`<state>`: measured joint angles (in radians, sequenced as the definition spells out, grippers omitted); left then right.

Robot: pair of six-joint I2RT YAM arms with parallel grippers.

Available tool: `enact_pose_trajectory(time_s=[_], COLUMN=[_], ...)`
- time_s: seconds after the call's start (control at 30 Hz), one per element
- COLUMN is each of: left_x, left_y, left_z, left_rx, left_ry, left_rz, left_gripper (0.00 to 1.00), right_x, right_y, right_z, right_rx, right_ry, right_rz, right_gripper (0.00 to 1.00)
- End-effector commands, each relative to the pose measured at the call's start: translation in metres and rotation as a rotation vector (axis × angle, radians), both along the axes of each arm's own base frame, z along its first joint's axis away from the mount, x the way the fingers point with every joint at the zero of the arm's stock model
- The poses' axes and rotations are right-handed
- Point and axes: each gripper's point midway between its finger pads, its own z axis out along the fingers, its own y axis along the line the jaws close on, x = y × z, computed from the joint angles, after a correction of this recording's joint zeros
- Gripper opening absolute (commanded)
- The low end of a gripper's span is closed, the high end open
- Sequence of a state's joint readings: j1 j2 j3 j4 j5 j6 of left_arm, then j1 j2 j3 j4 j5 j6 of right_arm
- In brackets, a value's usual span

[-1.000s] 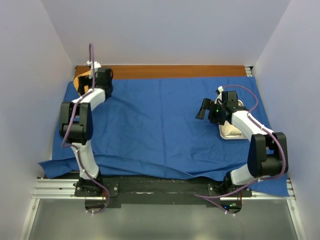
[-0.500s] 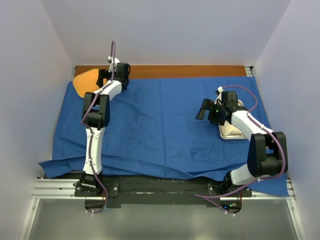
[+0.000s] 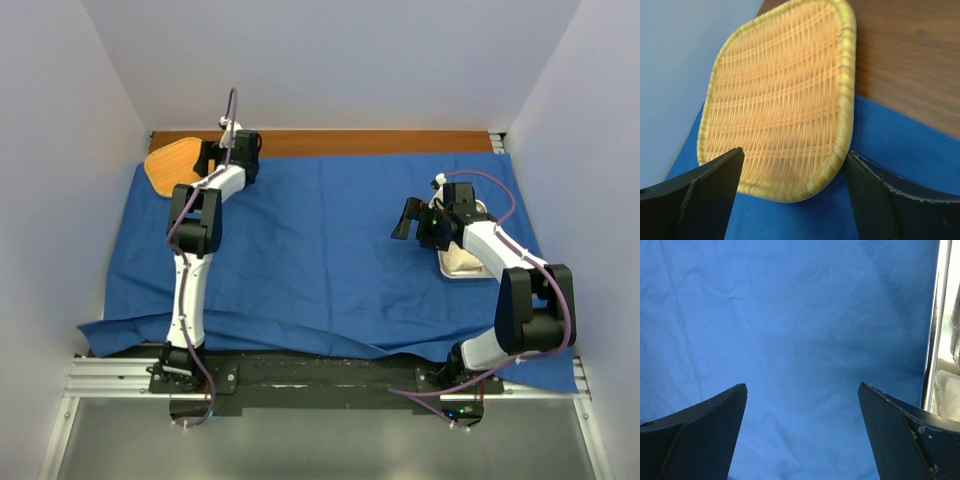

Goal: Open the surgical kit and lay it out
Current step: Adjust the distractor in the surgical kit.

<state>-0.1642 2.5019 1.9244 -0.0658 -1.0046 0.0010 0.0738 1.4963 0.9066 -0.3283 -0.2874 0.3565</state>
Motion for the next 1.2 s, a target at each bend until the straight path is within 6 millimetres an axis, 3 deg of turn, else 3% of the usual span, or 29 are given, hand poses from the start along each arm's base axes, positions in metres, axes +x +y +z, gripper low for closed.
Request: enact_pose_trajectory(time_s=[0.0,0.03,0.07,0.1,0.13,0.2,0.23,0.27,0.33,0.4,0.43,0.63,0.83,1.0,1.17], left_x=[-0.024,-0.031,-0.038,-0.053,-0.059,-0.084,-0.091,-0.105,-0.12,-0.139,-0.148,-0.187,-0.188,-0.164,-0.13], left_y=[0.031,0.036,0.042,0.05,0.055,0.068,0.072,0.081,0.086,0.094,0.094,0.081,0.027,-0.022,-0.053], left_z=[0.033,0.052,0.057,0.049,0.071,0.069,0.086,0.08,0.09,0.087,0.092,0.073,0.06,0.04,0.046], left_rx=[0.061,0.06,0.062,0.062,0.05,0.066,0.058,0.062,0.04,0.051,0.044,-0.056,-0.188,-0.447,-0.565], left_ry=[-0.062,-0.101,-0.107,-0.099,-0.157,-0.141,-0.184,-0.164,-0.186,-0.163,-0.17,-0.119,-0.074,-0.039,-0.022], left_rz=[0.115,0.138,0.152,0.181,0.197,0.233,0.246,0.265,0.284,0.314,0.325,0.312,0.18,0.029,-0.111], left_gripper=[0.82,0.79,0.78,0.76,0.76,0.75,0.74,0.74,0.73,0.73,0.73,0.73,0.77,0.89,0.95], right_x=[0.004,0.004,0.004,0.004,0.004,0.005,0.006,0.006,0.007,0.009,0.009,0.015,0.023,0.034,0.051], right_y=[0.005,0.004,0.004,0.005,0.005,0.005,0.006,0.006,0.007,0.008,0.009,0.009,0.013,0.014,0.014], right_z=[0.016,0.016,0.016,0.016,0.016,0.015,0.015,0.015,0.014,0.013,0.013,0.013,0.015,0.019,0.033], right_rx=[0.014,0.015,0.014,0.017,0.02,0.024,0.026,0.03,0.034,0.038,0.039,0.044,0.057,0.038,-0.023], right_ry=[-0.062,-0.063,-0.064,-0.064,-0.065,-0.067,-0.068,-0.068,-0.067,-0.066,-0.067,-0.067,-0.072,-0.084,-0.119], right_rz=[0.027,0.024,0.022,0.021,0.021,0.018,0.02,0.018,0.019,0.022,0.02,0.022,0.029,0.036,0.052], right_gripper=[0.98,0.99,0.99,0.99,0.99,0.98,0.99,0.99,0.98,0.99,0.99,0.98,0.98,0.99,0.99])
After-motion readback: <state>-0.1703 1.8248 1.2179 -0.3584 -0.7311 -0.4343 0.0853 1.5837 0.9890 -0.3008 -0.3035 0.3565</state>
